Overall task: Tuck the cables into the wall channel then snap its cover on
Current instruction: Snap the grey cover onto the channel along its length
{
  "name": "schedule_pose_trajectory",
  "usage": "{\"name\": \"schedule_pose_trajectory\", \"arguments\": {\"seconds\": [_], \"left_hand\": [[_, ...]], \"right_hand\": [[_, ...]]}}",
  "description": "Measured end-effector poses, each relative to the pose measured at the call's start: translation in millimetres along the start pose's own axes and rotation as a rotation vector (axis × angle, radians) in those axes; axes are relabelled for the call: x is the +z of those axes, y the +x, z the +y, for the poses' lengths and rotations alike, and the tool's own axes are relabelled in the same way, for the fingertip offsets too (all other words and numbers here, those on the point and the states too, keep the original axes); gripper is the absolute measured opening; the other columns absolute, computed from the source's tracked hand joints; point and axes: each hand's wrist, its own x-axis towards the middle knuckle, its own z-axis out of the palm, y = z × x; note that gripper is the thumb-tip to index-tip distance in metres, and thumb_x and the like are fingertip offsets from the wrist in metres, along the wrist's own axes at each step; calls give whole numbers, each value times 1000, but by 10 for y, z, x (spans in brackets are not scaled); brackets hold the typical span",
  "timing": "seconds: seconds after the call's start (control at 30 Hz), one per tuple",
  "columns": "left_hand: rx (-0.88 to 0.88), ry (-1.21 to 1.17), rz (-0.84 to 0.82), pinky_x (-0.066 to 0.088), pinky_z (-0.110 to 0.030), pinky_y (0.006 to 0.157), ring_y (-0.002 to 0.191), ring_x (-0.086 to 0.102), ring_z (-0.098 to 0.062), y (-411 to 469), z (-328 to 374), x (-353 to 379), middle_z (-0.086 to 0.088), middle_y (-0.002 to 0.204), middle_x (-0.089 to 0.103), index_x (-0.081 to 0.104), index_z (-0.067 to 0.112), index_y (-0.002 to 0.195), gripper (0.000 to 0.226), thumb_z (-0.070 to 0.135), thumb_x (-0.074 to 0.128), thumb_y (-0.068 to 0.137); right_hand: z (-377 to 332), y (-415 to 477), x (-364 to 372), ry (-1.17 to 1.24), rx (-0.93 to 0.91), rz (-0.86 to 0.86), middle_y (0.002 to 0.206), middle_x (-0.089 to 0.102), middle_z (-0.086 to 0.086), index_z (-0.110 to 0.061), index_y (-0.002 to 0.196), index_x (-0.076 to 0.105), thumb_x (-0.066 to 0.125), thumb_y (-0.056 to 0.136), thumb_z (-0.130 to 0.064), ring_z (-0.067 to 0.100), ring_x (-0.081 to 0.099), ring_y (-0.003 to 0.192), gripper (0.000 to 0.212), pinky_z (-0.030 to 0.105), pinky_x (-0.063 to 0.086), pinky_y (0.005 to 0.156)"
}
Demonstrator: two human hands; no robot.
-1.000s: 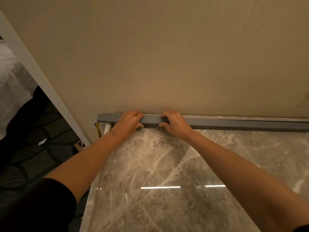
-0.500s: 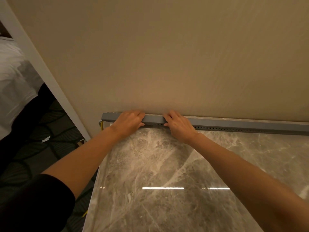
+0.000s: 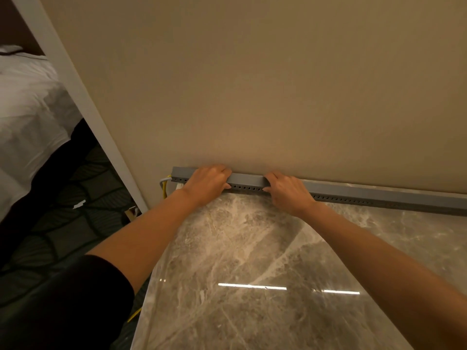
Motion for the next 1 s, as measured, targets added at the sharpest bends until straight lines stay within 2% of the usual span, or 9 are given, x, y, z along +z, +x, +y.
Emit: {"name": "schedule_pose_trajectory", "arguments": {"seconds": [0.2,0.4,0.6,0.8,0.9,1.0], "left_hand": [[34,41,-10,44,-39,89,114,54,-32,-37,4,18,-15,130,55,49,3,124,36,26,44,97],[-3,2,-35,44,-41,87,112,54,-33,13,12,-14,-16,125,55,51,2,117,28,20,48,96],[1,-90,-30,43,-41,91,111,53,-33,75,-39,9,-17,121,54,52,0,111,26,18,53,93],[-70,-259,-17,38,-34,91,111,50,-29,94,-64,59,-15,119,54,55,0,113,32,19,61,88],[-132,-405,-31,38,-31,92,111,49,-27,106,-75,57,-15,118,54,56,2,115,37,18,68,83],[-164,-499,-51,31,-19,82,109,48,-25,116,-84,29,-14,116,53,58,2,113,40,16,72,79]], "right_hand": [[5,-34,17,33,-8,6,124,57,17,-4,120,49,40,99,-22,36,57,106,29,39,43,80],[1,6,7,95,14,12,119,57,16,-3,116,50,45,97,-20,35,56,103,26,40,43,80],[8,95,32,243,65,17,116,52,17,1,108,49,54,93,-17,32,48,107,25,35,38,85],[-8,256,57,411,120,-65,121,52,15,-5,114,58,55,92,-32,29,43,118,35,35,37,97],[-65,320,66,490,160,-61,113,54,15,-2,107,61,58,90,-28,28,46,114,32,31,37,91],[-82,311,48,568,163,-57,105,51,10,-1,108,61,61,89,-25,27,48,111,30,26,35,84]]}}
